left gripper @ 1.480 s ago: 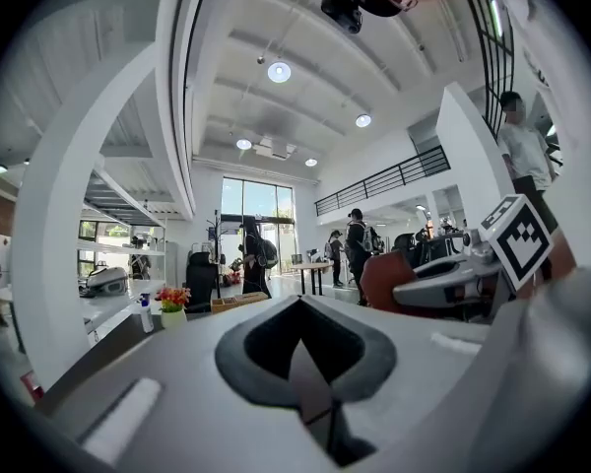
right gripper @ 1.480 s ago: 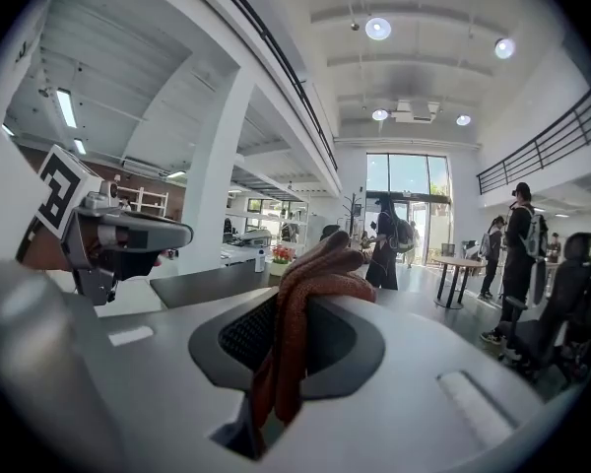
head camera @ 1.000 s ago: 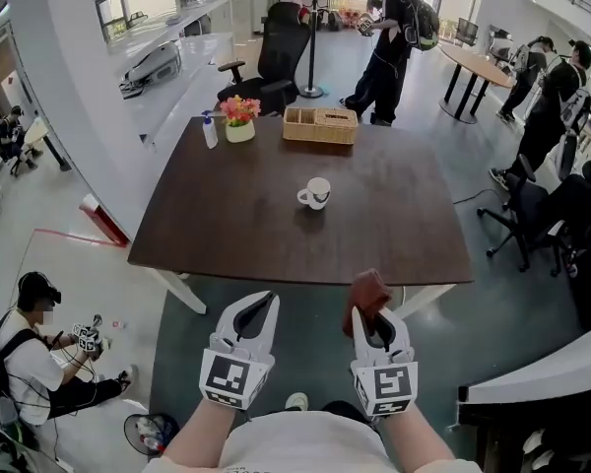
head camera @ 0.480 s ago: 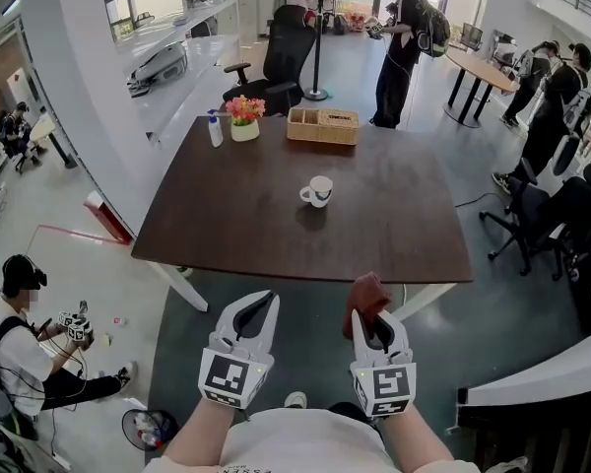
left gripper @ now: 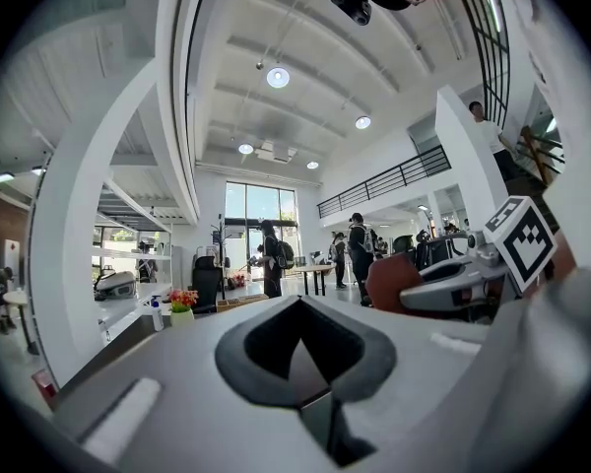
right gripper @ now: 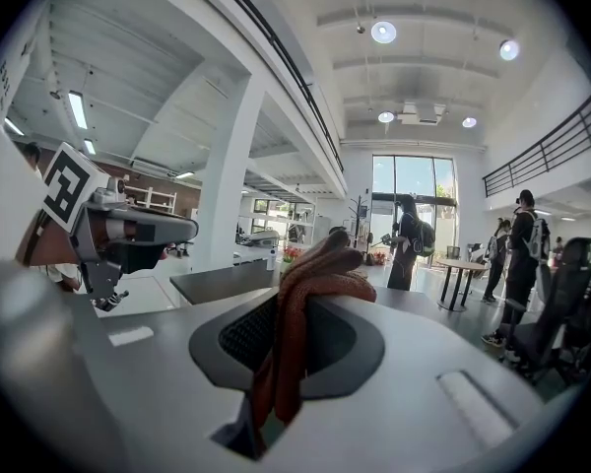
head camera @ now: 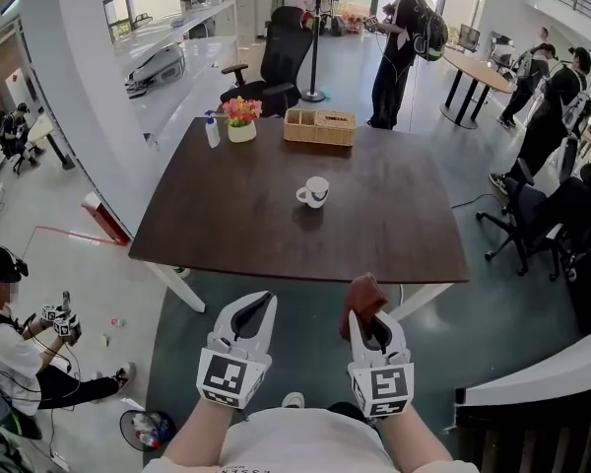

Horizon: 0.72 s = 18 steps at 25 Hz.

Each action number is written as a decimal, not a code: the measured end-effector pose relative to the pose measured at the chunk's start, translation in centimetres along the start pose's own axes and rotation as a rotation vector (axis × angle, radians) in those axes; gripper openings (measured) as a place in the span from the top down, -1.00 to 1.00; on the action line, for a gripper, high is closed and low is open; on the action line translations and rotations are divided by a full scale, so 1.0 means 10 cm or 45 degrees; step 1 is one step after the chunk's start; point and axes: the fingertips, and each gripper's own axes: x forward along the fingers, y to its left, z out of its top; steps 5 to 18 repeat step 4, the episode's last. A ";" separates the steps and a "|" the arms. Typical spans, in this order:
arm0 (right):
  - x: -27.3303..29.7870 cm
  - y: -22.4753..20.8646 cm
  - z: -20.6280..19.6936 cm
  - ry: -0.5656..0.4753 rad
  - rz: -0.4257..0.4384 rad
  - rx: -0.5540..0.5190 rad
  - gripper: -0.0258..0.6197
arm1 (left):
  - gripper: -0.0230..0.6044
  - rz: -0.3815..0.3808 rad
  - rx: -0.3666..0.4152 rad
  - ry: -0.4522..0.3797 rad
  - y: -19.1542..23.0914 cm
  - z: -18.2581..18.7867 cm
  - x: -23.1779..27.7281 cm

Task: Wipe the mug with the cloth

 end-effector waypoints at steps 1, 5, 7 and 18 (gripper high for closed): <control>0.00 0.00 0.00 0.000 0.002 -0.002 0.68 | 0.93 0.001 -0.003 -0.001 0.00 0.00 0.00; -0.02 0.00 -0.02 0.004 0.001 -0.003 0.68 | 0.93 0.004 -0.009 -0.004 -0.01 -0.01 -0.01; -0.02 0.00 -0.02 0.004 0.001 -0.003 0.68 | 0.93 0.004 -0.009 -0.004 -0.01 -0.01 -0.01; -0.02 0.00 -0.02 0.004 0.001 -0.003 0.68 | 0.93 0.004 -0.009 -0.004 -0.01 -0.01 -0.01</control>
